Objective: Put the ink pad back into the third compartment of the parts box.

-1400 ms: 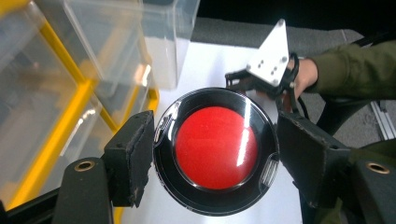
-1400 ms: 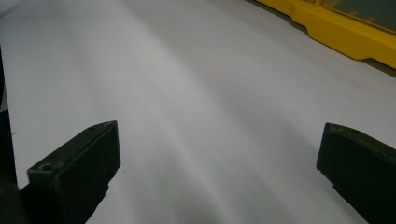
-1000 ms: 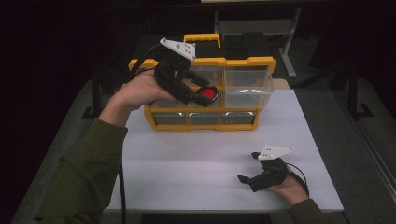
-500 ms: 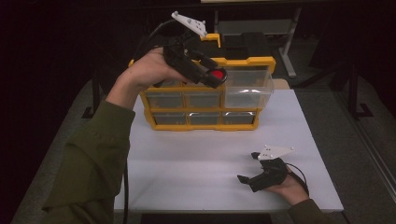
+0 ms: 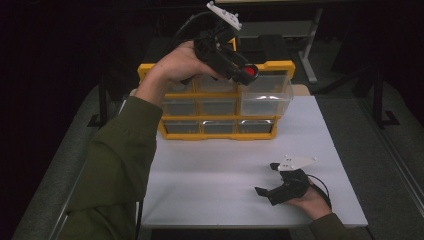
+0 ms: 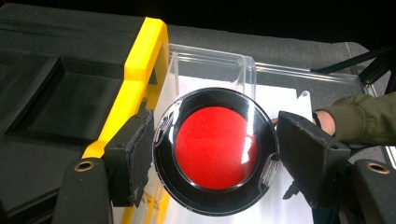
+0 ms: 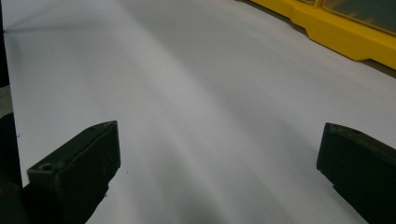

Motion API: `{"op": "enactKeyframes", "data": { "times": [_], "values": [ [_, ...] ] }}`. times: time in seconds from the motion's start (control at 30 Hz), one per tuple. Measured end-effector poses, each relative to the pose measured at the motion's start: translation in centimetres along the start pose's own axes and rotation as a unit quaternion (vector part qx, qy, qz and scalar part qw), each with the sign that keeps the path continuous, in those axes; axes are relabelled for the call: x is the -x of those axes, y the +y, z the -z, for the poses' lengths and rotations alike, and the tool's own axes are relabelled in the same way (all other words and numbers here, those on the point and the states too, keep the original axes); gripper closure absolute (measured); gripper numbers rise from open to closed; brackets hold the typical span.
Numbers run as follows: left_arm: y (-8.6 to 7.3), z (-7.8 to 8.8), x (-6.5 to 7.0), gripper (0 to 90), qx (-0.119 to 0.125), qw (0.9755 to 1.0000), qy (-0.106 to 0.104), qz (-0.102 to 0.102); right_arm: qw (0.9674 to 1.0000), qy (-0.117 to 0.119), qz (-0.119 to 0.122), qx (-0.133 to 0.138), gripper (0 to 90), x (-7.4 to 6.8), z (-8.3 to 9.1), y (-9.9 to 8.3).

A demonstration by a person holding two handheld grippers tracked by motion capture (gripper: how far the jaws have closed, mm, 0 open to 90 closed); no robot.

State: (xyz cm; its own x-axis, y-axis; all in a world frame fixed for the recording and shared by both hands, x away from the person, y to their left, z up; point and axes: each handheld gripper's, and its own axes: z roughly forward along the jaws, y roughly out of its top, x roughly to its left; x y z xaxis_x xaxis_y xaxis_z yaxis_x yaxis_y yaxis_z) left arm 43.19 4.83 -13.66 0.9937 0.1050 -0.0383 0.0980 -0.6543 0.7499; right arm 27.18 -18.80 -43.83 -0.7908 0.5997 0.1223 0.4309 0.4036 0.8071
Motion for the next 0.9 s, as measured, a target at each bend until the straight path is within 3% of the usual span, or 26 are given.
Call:
{"op": "enactKeyframes", "data": {
  "times": [0.3,0.63,0.9],
  "values": [
    [0.2,-2.0,-0.8,29.7,-0.013,0.9999,0.001,0.007,1.0000,0.000,0.000,0.004,0.0,0.0,0.1,0.0],
    [0.4,-3.8,-0.8,29.6,-0.021,0.9997,-0.007,0.005,1.0000,0.001,0.001,0.003,0.0,0.0,0.1,0.0],
    [0.2,-4.3,-0.9,28.7,-0.022,0.9997,-0.008,0.002,1.0000,0.001,0.001,0.003,0.0,0.0,0.1,0.0]
  ]
}}
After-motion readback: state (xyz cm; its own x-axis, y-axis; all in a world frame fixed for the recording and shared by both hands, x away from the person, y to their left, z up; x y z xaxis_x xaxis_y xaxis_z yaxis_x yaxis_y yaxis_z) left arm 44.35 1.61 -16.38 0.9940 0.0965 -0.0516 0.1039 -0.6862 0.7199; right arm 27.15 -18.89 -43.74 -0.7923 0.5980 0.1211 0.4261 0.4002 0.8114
